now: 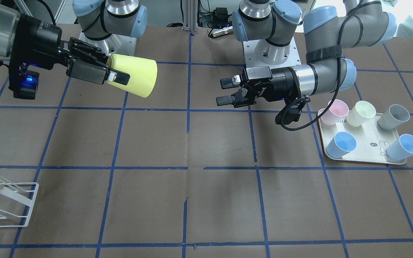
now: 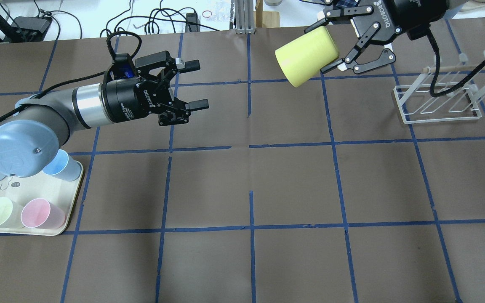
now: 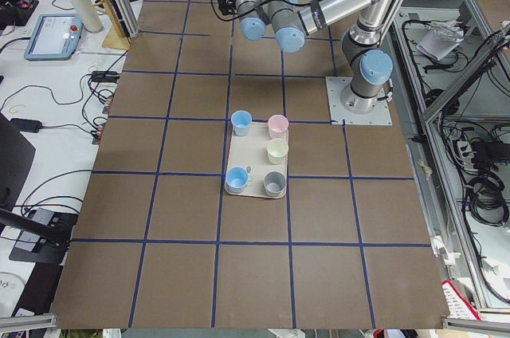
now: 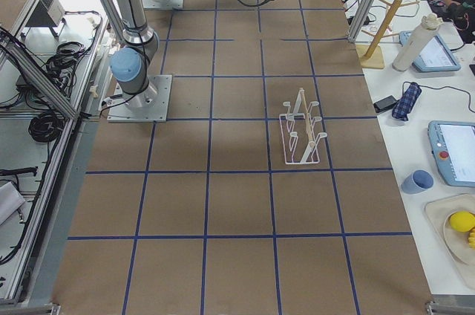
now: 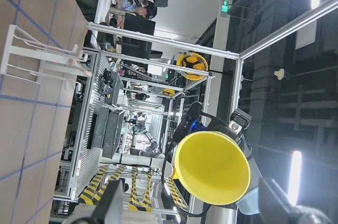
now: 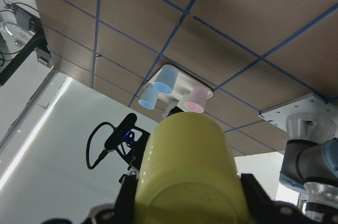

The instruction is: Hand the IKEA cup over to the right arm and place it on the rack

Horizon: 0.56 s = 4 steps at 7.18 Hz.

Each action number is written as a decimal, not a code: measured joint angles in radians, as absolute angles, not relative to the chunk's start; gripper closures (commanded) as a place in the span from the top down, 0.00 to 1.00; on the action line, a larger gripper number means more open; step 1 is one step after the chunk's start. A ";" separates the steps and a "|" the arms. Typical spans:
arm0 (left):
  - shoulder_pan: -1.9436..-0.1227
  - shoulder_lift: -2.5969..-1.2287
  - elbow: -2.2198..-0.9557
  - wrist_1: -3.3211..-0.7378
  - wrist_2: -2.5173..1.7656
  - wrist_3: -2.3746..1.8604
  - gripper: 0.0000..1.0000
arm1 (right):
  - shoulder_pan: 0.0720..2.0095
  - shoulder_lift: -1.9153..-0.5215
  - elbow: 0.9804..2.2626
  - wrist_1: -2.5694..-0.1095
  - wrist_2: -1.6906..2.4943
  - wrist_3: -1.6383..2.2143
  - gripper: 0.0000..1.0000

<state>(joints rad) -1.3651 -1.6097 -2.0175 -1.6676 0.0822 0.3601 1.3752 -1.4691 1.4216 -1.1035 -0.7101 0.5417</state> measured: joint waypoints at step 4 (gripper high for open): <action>-1.353 -1.666 -1.982 -1.470 0.512 0.265 1.00 | 1.429 -1.395 1.430 -1.276 -1.113 0.450 0.19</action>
<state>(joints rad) -1.3526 -1.6660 -1.9821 -1.4697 0.5123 0.2654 1.4292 -1.3954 1.4305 -1.2758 -1.1133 0.4500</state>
